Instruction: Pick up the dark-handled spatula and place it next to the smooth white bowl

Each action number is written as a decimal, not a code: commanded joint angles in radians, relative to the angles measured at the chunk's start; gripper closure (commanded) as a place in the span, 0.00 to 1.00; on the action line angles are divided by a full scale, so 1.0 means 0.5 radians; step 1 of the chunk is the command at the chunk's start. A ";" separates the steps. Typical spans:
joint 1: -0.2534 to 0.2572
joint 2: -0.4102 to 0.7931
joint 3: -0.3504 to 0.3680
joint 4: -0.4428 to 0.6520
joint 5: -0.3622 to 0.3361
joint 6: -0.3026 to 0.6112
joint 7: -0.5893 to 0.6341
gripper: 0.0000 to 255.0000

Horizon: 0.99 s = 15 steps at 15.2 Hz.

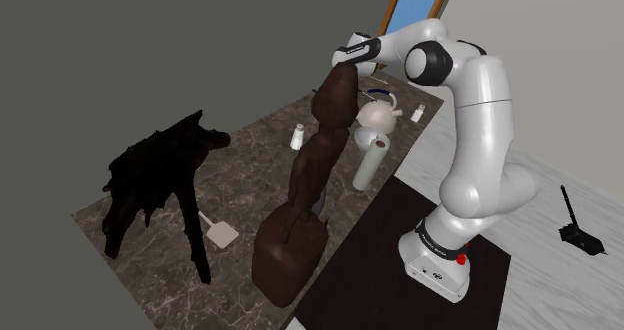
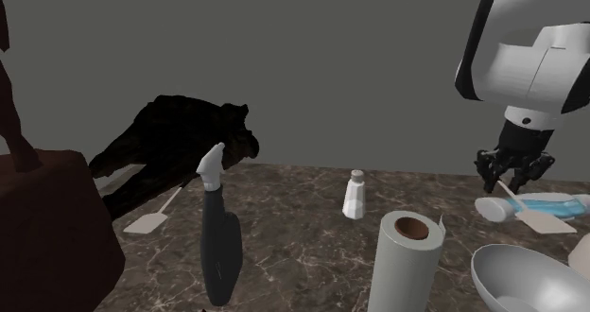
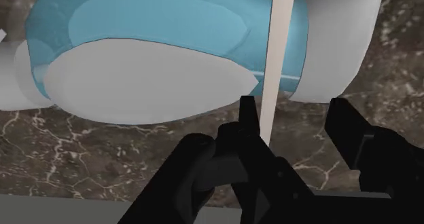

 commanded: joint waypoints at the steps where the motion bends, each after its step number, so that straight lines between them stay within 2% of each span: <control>1: -0.016 0.076 -0.033 -0.007 -0.015 -0.019 0.015 0.00; 3: -0.057 0.069 -0.034 -0.073 -0.006 0.037 -0.038 0.00; 7: -0.052 -0.112 -0.048 -0.115 -0.014 -0.103 -0.035 0.00; 15: -0.052 -0.112 -0.048 -0.115 -0.014 -0.103 -0.035 0.00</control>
